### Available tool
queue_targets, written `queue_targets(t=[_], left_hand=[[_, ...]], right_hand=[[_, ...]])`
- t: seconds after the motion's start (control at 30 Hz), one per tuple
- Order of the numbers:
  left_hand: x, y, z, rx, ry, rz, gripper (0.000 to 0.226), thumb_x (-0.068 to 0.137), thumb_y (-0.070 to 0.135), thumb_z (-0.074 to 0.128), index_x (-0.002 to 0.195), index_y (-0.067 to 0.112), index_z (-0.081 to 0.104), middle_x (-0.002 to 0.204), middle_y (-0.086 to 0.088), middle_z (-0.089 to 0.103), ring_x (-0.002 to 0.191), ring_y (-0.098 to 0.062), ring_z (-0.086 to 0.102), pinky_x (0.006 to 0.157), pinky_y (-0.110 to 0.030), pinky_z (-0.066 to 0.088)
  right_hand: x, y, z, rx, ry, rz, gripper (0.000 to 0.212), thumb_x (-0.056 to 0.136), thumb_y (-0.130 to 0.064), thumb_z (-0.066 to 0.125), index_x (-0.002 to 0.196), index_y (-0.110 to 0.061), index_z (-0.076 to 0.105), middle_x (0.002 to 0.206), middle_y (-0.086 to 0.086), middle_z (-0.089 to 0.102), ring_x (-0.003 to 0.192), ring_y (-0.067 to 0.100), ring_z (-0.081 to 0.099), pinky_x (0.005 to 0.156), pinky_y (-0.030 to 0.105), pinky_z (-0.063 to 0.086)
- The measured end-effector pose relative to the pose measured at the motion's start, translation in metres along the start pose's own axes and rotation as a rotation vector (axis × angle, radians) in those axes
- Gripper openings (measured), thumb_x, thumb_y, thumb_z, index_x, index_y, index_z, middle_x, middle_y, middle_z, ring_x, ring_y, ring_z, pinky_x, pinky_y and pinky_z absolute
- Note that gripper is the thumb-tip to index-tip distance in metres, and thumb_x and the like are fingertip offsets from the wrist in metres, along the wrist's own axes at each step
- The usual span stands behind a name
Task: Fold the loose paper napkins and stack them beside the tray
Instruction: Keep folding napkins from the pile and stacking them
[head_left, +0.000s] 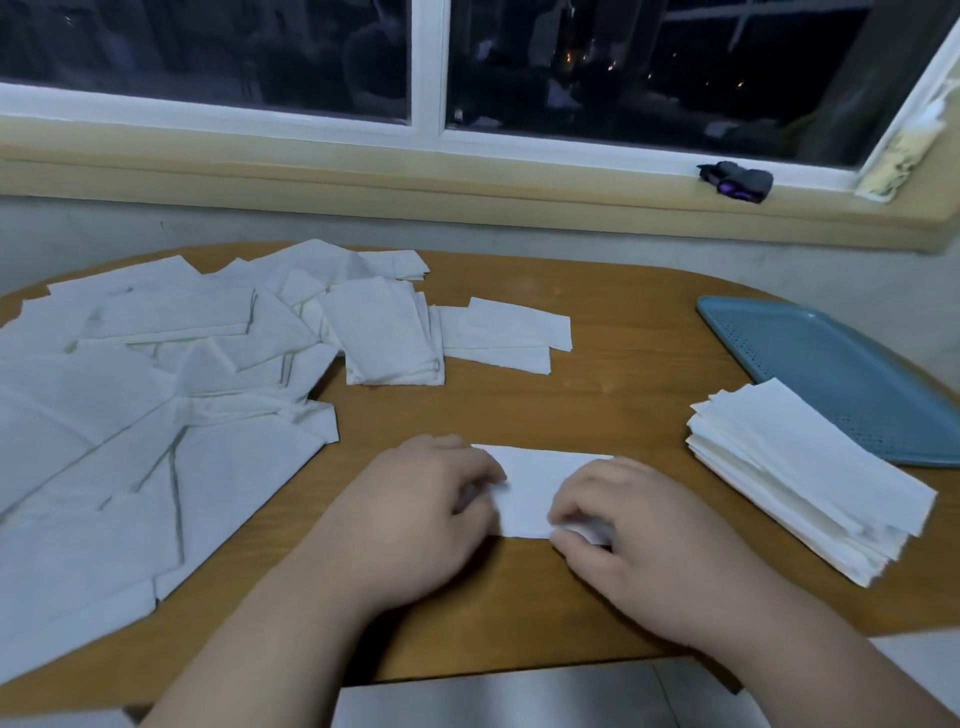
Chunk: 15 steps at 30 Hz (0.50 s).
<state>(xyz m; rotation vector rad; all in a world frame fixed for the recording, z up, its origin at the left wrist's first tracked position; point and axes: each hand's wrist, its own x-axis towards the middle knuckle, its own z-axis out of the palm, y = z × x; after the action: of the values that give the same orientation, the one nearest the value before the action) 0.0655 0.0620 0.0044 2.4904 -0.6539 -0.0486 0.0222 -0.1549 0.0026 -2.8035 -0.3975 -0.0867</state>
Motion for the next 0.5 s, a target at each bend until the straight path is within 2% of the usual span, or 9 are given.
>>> queue_targets(t=[0.07, 0.17, 0.27, 0.33, 0.4, 0.5], left_hand=[[-0.002, 0.002, 0.001, 0.012, -0.001, 0.007, 0.026, 0.096, 0.037, 0.051, 0.118, 0.038, 0.065, 0.104, 0.019, 0.061, 0.105, 0.0, 0.051, 0.093, -0.027, 0.045], [-0.002, 0.002, 0.0, 0.024, 0.054, -0.038, 0.025, 0.097, 0.041, 0.05, 0.114, 0.037, 0.066, 0.106, 0.02, 0.064, 0.104, -0.001, 0.053, 0.088, -0.024, 0.044], [0.001, -0.002, -0.004, -0.005, 0.124, -0.086, 0.022, 0.096, 0.043, 0.05, 0.109, 0.037, 0.067, 0.098, 0.02, 0.065, 0.096, 0.001, 0.054, 0.076, -0.017, 0.042], [0.006, -0.004, -0.008, -0.04, 0.15, -0.113, 0.017, 0.095, 0.042, 0.051, 0.1, 0.038, 0.067, 0.092, 0.019, 0.063, 0.092, 0.003, 0.053, 0.074, -0.015, 0.042], [0.012, -0.007, -0.011, -0.073, 0.176, -0.138, 0.015, 0.095, 0.041, 0.052, 0.096, 0.039, 0.067, 0.091, 0.018, 0.062, 0.092, 0.003, 0.052, 0.079, -0.022, 0.046], [0.022, -0.01, -0.013, -0.129, 0.214, -0.18, 0.015, 0.094, 0.043, 0.054, 0.099, 0.038, 0.068, 0.092, 0.019, 0.063, 0.091, 0.002, 0.055, 0.082, -0.028, 0.05]], right_hand=[[0.0, 0.0, -0.006, 0.061, -0.013, 0.008, 0.014, 0.093, -0.046, 0.059, 0.099, -0.037, 0.068, 0.104, -0.026, 0.059, 0.109, -0.004, 0.049, 0.093, 0.019, 0.042], [0.015, 0.002, -0.016, 0.1, 0.048, 0.067, 0.015, 0.093, -0.045, 0.058, 0.097, -0.036, 0.069, 0.102, -0.027, 0.06, 0.103, -0.006, 0.052, 0.088, 0.021, 0.045], [0.052, 0.005, -0.023, 0.134, 0.115, 0.15, 0.01, 0.093, -0.039, 0.06, 0.092, -0.035, 0.07, 0.095, -0.025, 0.061, 0.094, -0.004, 0.055, 0.078, 0.023, 0.048], [0.085, 0.012, -0.024, 0.094, 0.128, 0.188, 0.011, 0.093, -0.037, 0.06, 0.098, -0.034, 0.069, 0.094, -0.025, 0.058, 0.093, -0.001, 0.055, 0.076, 0.025, 0.047], [0.12, 0.018, -0.023, 0.054, 0.136, 0.211, 0.018, 0.094, -0.036, 0.059, 0.11, -0.033, 0.067, 0.1, -0.022, 0.056, 0.1, 0.006, 0.055, 0.08, 0.027, 0.042], [0.171, 0.033, -0.017, -0.005, 0.13, 0.239, 0.031, 0.094, -0.034, 0.058, 0.124, -0.027, 0.064, 0.126, -0.007, 0.06, 0.117, 0.017, 0.055, 0.091, 0.032, 0.046]])
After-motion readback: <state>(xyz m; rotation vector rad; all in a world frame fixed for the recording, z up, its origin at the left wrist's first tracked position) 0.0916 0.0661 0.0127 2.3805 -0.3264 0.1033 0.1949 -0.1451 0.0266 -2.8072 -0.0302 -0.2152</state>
